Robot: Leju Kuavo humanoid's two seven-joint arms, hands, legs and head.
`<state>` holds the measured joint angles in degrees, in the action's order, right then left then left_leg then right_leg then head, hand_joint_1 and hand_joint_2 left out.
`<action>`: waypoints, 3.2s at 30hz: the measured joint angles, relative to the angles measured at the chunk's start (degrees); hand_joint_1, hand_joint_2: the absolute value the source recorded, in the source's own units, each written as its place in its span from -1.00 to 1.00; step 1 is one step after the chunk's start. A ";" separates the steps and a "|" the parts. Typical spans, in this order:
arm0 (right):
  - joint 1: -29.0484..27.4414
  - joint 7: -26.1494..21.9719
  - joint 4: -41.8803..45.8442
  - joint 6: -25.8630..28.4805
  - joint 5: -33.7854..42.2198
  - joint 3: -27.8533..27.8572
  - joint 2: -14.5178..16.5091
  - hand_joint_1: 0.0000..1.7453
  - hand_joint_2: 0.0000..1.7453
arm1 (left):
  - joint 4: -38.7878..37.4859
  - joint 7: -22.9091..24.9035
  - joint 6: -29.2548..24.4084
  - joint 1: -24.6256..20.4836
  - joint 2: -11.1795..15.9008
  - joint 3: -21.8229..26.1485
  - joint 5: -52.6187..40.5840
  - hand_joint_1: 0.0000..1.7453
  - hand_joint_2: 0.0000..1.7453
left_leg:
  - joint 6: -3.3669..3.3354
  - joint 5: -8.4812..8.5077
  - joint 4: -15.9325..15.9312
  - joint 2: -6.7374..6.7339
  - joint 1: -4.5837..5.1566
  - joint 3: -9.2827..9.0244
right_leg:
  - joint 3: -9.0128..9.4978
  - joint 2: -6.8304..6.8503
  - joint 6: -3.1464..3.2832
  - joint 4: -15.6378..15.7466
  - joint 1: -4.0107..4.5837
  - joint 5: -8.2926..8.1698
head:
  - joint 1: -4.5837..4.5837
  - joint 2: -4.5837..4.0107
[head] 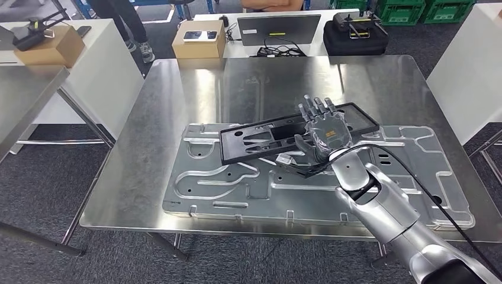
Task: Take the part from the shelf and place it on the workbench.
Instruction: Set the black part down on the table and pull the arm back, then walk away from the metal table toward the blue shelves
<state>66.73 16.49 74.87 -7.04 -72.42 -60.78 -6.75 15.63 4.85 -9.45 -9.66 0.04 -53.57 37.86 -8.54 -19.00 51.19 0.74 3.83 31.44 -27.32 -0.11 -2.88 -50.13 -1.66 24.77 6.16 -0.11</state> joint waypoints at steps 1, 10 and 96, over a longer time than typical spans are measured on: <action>0.06 0.02 -0.03 0.02 0.08 0.00 -0.01 -1.00 -1.00 | -0.01 -0.01 -0.08 -0.02 0.14 -0.01 -0.01 -1.00 -1.00 | -0.50 0.11 -1.55 -0.04 0.40 -0.90 | 0.02 -0.02 -0.03 0.17 -0.05 -0.08 | 0.00 0.01; -0.27 -0.09 -0.27 -0.08 0.48 -0.05 -0.13 -1.00 -1.00 | -0.01 -0.12 0.11 -0.25 -0.49 -0.01 0.19 -1.00 -1.00 | 0.28 0.68 -3.58 -0.20 -0.78 -1.38 | -9.73 -0.15 -1.03 -18.77 0.44 8.30 | 0.00 0.02; -61.29 6.36 -53.03 12.18 88.05 26.12 -1.52 -1.00 -1.00 | 0.98 -4.16 -7.37 2.39 -0.22 -1.63 13.82 -1.00 -1.00 | 4.77 -5.41 -4.71 -0.61 -3.28 -9.12 | -5.44 0.65 -1.52 -1.45 -0.98 -3.79 | 0.16 0.02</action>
<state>5.44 22.84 21.83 5.14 15.63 -34.66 -8.27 16.61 0.69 -16.81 -7.27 -0.17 -55.20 51.67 -3.76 -24.41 46.48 0.13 0.54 22.32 -32.76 0.54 -4.40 -51.58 -2.63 20.98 6.33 -0.09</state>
